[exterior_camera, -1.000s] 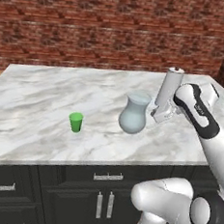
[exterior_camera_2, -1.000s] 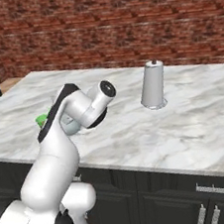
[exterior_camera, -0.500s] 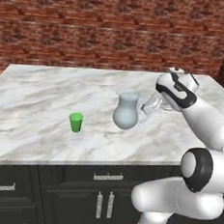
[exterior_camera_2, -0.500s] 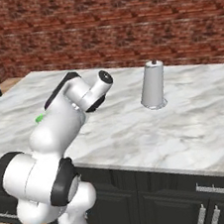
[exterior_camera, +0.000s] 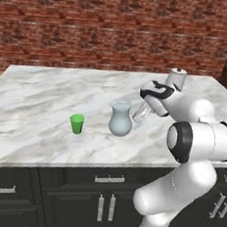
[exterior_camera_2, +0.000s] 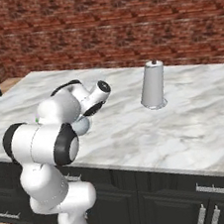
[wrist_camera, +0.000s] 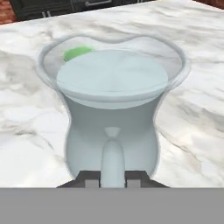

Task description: Place the pitcher and cup on the dining counter for serving.

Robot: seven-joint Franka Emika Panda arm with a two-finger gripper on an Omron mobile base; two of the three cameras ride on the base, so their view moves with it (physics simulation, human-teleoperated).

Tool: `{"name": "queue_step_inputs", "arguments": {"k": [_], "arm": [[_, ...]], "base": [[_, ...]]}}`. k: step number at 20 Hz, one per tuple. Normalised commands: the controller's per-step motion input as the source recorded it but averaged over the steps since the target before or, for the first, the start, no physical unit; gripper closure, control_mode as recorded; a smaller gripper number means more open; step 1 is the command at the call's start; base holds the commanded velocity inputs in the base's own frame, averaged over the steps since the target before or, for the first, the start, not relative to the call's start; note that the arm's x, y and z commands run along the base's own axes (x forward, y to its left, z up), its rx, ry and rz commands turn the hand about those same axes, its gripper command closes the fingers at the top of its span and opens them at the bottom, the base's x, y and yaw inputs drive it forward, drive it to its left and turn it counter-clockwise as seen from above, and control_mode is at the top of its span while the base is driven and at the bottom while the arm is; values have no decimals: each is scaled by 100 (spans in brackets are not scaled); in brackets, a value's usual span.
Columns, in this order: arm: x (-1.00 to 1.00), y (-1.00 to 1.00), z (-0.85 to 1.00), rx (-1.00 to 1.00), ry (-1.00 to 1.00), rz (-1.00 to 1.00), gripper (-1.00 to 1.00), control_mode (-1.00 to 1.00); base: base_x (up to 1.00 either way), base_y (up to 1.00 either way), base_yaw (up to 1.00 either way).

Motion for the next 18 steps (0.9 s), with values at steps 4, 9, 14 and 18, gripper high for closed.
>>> {"name": "queue_step_inputs", "arguments": {"k": [4,9,14,18], "arm": [[52,16,-65,-10,0,1,100,-100],[24,4,-63,-6,-3,2,100,-100],[-2,0,-52,0,-10,1,100,-100],[-13,6,-15,-1,-5,3,-100,-100]], "base": [[0,0,0],[0,0,0],[0,0,0],[0,0,0]]}}
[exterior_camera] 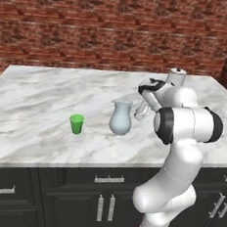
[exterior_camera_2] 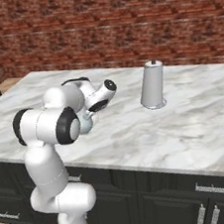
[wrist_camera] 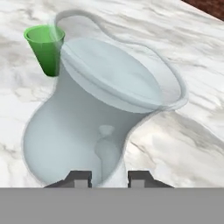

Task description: Place the pitcher and cup on the dining counter for serving.

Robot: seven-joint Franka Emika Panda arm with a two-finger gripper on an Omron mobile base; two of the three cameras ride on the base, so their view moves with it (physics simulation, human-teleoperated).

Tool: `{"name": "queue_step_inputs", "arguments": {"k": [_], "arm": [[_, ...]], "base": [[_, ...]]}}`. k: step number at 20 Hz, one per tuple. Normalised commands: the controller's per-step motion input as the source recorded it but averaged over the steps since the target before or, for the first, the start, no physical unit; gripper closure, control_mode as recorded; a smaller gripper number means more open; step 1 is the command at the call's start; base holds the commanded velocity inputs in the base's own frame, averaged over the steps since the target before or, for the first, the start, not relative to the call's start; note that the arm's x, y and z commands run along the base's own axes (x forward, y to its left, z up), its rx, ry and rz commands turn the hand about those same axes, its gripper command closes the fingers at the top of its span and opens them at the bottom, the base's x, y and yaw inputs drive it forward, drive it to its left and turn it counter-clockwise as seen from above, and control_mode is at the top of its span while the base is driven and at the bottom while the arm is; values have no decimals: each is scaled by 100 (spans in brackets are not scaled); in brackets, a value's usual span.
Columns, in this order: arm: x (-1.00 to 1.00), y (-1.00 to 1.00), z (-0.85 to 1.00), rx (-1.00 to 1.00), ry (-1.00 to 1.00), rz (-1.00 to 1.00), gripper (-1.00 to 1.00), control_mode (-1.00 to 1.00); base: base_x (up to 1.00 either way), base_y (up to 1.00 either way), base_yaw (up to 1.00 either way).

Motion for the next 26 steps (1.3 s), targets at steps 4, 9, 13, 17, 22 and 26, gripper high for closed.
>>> {"name": "queue_step_inputs", "arguments": {"k": [4,9,13,17,22,26], "arm": [[-9,0,2,0,0,0,-100,-100],[-47,0,40,0,-10,0,-100,-100],[-73,0,57,0,-18,0,-100,-100],[-98,0,69,0,-26,0,-100,-100],[-100,0,80,0,-40,0,-100,-100],[-100,0,79,-1,-49,0,-100,-100]], "base": [[0,0,0],[0,0,0],[0,0,0],[0,0,0],[0,0,0],[0,0,0]]}}
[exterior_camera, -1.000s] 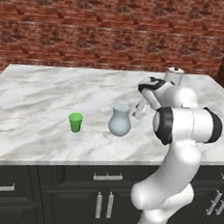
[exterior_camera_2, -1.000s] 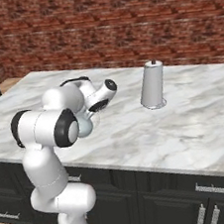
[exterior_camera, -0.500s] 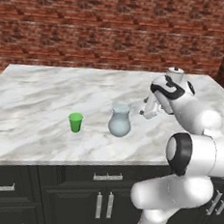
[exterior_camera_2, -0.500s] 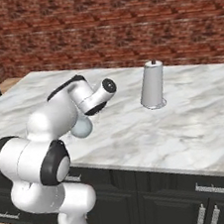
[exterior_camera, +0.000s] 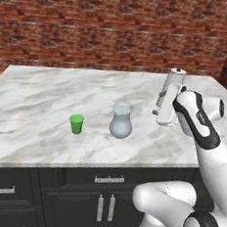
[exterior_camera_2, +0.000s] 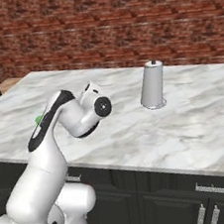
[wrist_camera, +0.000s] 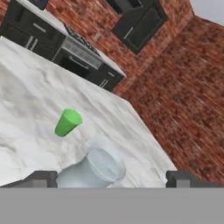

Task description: Place the pitcher and cup on the dining counter for serving.

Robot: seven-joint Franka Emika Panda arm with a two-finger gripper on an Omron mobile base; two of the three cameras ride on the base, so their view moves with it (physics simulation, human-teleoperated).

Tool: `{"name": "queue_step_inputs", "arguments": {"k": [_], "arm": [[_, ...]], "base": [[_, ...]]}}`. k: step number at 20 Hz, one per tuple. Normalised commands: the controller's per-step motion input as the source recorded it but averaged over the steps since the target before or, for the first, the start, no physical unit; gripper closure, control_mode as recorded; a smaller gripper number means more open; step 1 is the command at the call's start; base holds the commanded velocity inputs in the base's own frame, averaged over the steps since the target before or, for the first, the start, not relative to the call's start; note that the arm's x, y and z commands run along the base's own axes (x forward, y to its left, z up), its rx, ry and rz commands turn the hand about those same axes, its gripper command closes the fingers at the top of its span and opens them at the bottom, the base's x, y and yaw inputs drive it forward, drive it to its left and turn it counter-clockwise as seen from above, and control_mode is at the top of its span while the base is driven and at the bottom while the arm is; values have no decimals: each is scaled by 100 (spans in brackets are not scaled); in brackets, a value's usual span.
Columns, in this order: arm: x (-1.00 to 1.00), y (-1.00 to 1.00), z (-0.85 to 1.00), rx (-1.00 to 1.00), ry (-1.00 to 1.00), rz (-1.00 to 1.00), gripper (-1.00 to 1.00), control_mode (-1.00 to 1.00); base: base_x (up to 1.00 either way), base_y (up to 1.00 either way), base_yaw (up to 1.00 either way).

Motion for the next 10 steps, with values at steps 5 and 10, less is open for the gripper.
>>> {"name": "queue_step_inputs", "arguments": {"k": [5,10], "arm": [[-100,0,85,-8,-59,0,-100,-100],[-57,2,11,-13,-50,-1,-100,-100]], "base": [[0,0,0],[0,0,0]]}}
